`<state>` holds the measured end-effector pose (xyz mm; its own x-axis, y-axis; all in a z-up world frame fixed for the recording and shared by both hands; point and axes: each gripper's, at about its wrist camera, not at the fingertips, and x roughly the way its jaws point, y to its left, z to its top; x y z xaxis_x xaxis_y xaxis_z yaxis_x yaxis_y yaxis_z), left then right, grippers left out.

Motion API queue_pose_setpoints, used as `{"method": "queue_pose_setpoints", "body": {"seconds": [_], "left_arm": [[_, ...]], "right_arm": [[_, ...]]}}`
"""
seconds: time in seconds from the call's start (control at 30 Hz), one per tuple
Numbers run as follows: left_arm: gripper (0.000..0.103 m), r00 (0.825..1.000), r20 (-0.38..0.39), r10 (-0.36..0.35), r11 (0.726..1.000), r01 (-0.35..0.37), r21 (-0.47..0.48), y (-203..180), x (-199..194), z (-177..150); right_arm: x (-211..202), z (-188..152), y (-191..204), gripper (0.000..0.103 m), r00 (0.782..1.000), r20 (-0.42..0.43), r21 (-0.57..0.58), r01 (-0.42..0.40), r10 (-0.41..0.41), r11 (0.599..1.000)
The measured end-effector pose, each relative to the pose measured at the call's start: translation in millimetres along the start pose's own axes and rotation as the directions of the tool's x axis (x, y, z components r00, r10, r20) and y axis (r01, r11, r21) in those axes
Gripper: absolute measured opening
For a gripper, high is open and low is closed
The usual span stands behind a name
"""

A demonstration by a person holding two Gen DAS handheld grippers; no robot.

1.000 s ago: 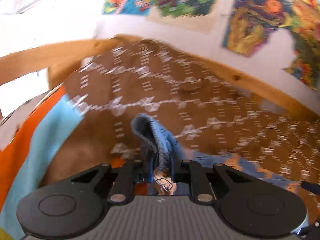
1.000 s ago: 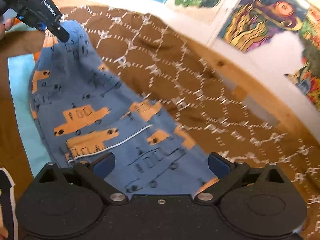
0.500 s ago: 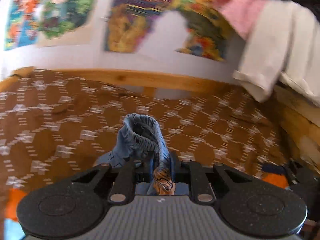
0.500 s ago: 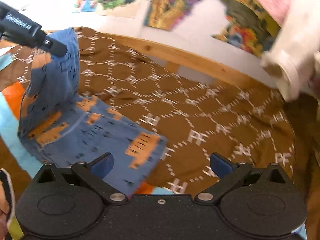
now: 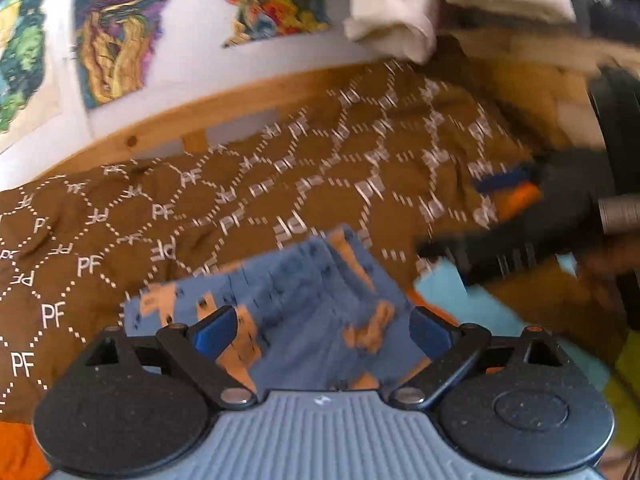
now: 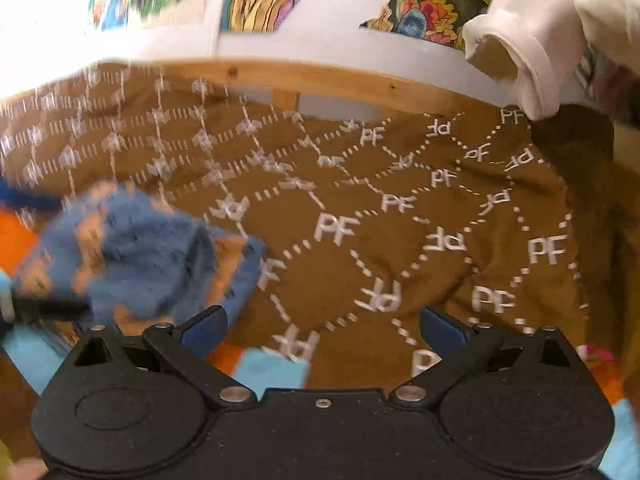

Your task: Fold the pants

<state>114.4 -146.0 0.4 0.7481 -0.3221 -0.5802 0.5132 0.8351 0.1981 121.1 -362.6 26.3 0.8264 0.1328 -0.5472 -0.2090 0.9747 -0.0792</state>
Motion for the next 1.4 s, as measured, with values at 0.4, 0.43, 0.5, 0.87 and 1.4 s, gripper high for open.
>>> {"method": "queue_pose_setpoints", "body": {"seconds": [0.4,0.43,0.5,0.87,1.4], "left_arm": [[0.043,0.992,-0.124,-0.016,0.991,0.032,0.13,-7.9,29.1,-18.2],[0.037,0.991,-0.13,-0.017,0.99,0.035,0.133,-8.0,29.7,-18.5],[0.024,0.99,-0.136,-0.027,0.99,0.045,0.134,-7.4,30.6,-18.5],[0.003,0.992,-0.067,-0.11,0.994,0.111,0.007,14.2,8.6,-8.6],[0.069,0.985,-0.015,-0.17,0.983,0.168,-0.07,36.8,-12.8,-15.2]], "right_arm": [[40.2,11.9,15.6,0.069,0.932,0.083,0.167,-0.362,0.353,0.917],[44.5,12.8,19.5,0.064,0.93,0.074,0.166,-0.369,0.361,0.915],[53.2,14.1,26.4,0.058,0.932,0.057,0.15,-0.362,0.358,0.92],[61.6,18.9,12.5,0.01,0.917,0.054,0.296,-0.393,0.395,0.871],[28.2,8.6,18.1,0.068,0.976,-0.024,0.153,-0.211,0.217,0.965]]}}
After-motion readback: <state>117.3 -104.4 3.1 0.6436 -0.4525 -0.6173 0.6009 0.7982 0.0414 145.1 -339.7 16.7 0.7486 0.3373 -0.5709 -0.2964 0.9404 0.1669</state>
